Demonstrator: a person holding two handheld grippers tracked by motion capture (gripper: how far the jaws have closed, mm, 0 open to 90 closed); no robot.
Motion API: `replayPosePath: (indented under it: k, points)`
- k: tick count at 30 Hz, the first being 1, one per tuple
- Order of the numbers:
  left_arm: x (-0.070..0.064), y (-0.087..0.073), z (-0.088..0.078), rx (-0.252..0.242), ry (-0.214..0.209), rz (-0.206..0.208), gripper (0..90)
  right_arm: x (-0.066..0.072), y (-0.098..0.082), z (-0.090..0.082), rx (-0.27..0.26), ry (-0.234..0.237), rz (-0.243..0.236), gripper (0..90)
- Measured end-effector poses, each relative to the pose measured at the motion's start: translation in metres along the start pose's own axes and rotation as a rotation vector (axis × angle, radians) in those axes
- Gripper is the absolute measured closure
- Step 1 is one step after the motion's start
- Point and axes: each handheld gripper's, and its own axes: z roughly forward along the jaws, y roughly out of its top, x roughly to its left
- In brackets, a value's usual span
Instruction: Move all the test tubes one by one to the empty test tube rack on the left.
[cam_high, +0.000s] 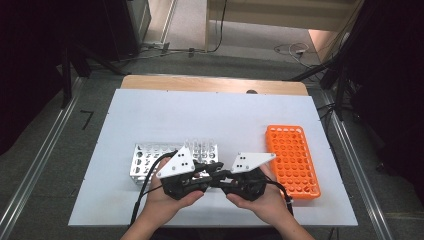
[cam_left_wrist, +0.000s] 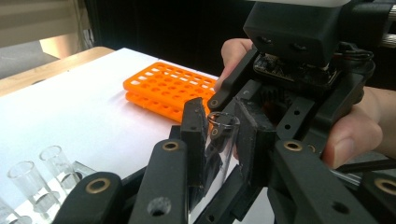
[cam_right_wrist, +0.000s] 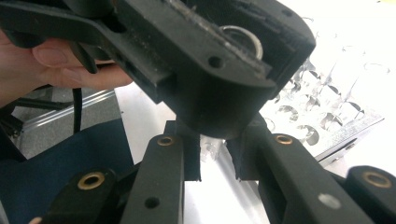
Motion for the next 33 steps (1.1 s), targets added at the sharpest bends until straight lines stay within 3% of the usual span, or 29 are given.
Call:
replayPosePath:
  k: [4, 8, 13, 20, 25, 33]
  points:
    - [0.002, 0.001, -0.003, -0.007, 0.025, -0.003, 75.7, -0.002, 0.000, 0.000, -0.001, 0.030, 0.023, 69.8]
    - [0.009, 0.003, -0.011, -0.032, 0.062, -0.017, 75.9, -0.002, -0.001, -0.002, -0.002, 0.032, 0.005, 51.3]
    - [0.021, 0.005, -0.024, -0.061, 0.118, -0.036, 75.9, -0.009, -0.002, -0.011, -0.036, 0.004, 0.017, 32.9]
    - [0.044, 0.007, -0.044, -0.098, 0.199, -0.063, 76.0, -0.033, -0.012, -0.035, -0.080, -0.040, 0.064, 14.0]
    - [0.058, 0.005, -0.052, -0.112, 0.241, -0.084, 76.0, -0.051, -0.025, -0.056, -0.109, -0.104, 0.109, 0.5]
    - [0.075, 0.003, -0.054, -0.120, 0.288, -0.100, 75.9, -0.066, -0.056, -0.085, -0.115, -0.170, 0.155, 0.0]
